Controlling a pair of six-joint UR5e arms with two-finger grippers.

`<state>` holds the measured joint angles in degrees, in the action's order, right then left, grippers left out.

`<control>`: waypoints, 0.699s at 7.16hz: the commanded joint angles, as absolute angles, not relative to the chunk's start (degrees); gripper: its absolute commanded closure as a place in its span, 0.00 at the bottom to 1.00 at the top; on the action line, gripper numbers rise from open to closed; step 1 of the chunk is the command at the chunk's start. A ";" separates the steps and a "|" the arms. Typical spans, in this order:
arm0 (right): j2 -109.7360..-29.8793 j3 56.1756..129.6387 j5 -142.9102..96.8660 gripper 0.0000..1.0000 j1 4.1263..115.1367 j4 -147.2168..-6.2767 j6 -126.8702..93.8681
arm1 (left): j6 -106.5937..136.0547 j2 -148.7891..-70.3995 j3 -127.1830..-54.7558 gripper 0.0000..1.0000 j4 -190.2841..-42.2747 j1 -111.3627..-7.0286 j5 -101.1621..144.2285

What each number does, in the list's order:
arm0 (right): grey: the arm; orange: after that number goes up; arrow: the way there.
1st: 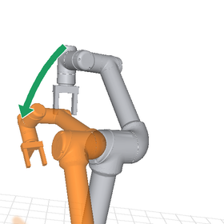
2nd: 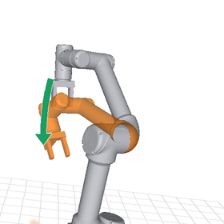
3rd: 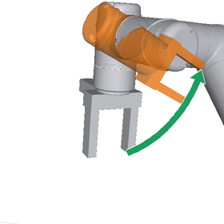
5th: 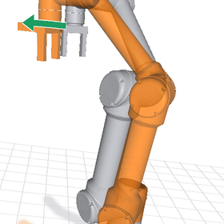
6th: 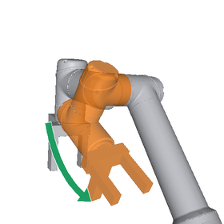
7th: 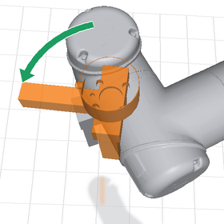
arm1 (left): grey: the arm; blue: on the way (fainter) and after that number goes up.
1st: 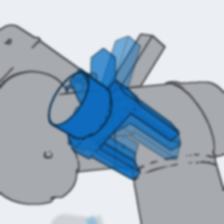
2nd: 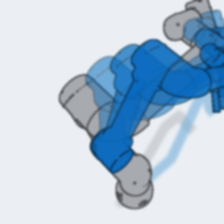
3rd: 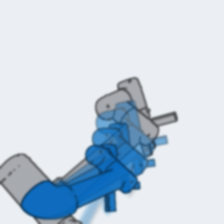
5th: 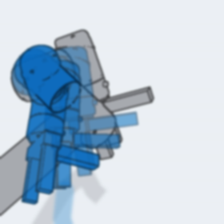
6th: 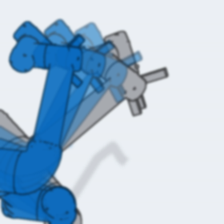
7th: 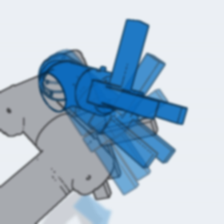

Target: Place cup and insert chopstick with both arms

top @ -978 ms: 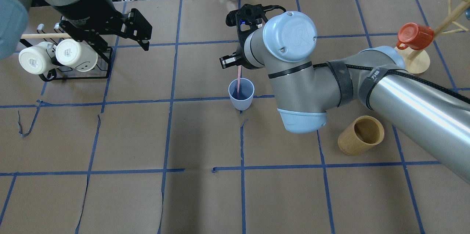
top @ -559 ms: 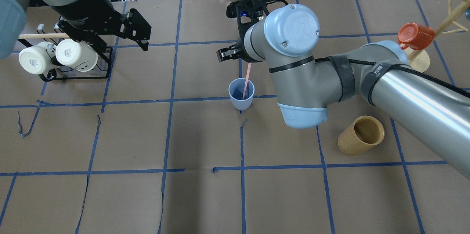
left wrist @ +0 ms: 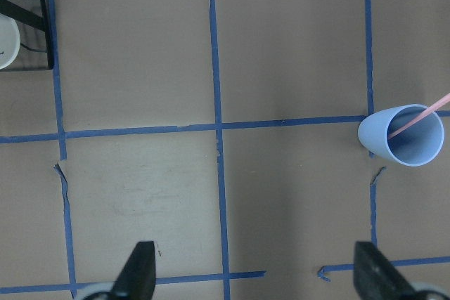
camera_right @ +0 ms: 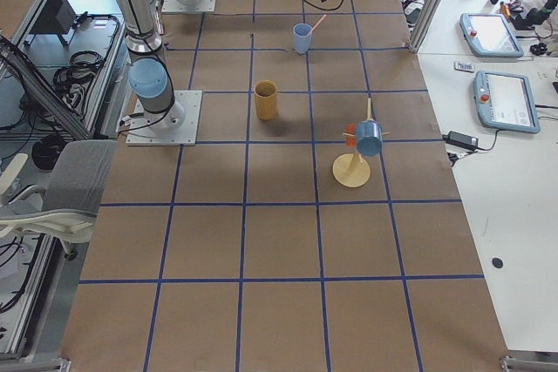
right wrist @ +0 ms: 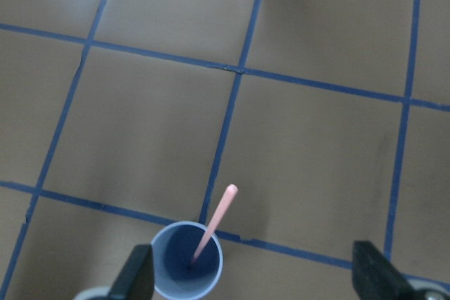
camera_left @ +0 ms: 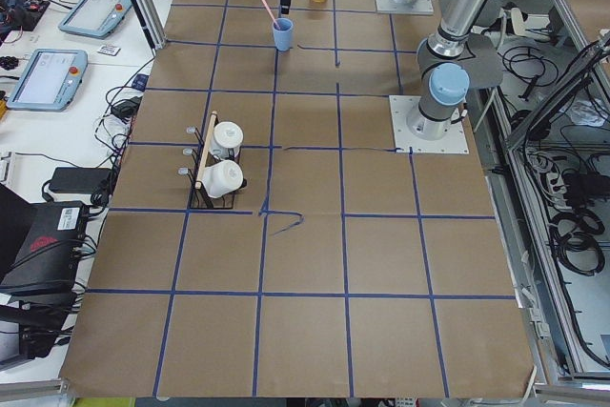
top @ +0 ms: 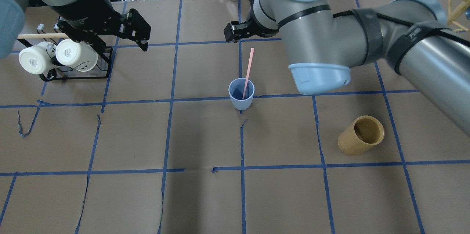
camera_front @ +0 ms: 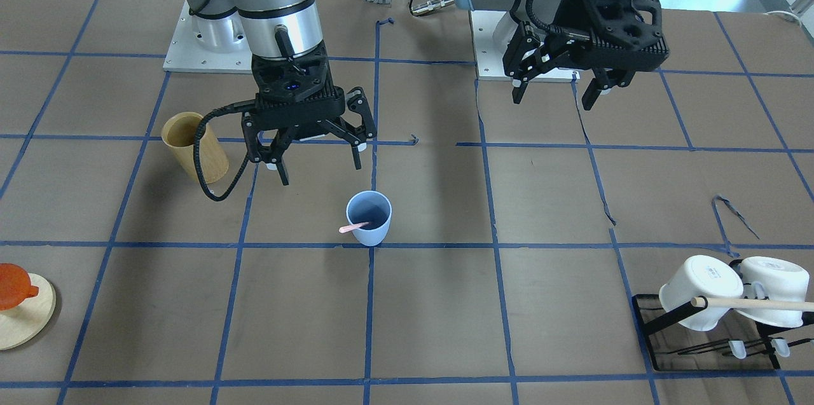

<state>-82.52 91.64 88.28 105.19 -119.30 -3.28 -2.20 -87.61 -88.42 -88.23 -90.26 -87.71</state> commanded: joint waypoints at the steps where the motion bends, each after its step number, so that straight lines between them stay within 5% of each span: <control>1: -83.75 88.77 88.16 0.00 101.36 -108.91 -2.73 | -2.20 -87.54 -88.42 0.00 -88.33 -90.26 -87.71; 5: -86.04 88.59 88.07 0.00 97.83 -100.13 -2.72 | -2.20 -87.19 -89.12 0.00 -88.24 -90.26 -87.71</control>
<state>-85.50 88.69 88.04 98.95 -102.91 -2.72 -2.20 -87.26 -88.99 -88.22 -90.26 -87.68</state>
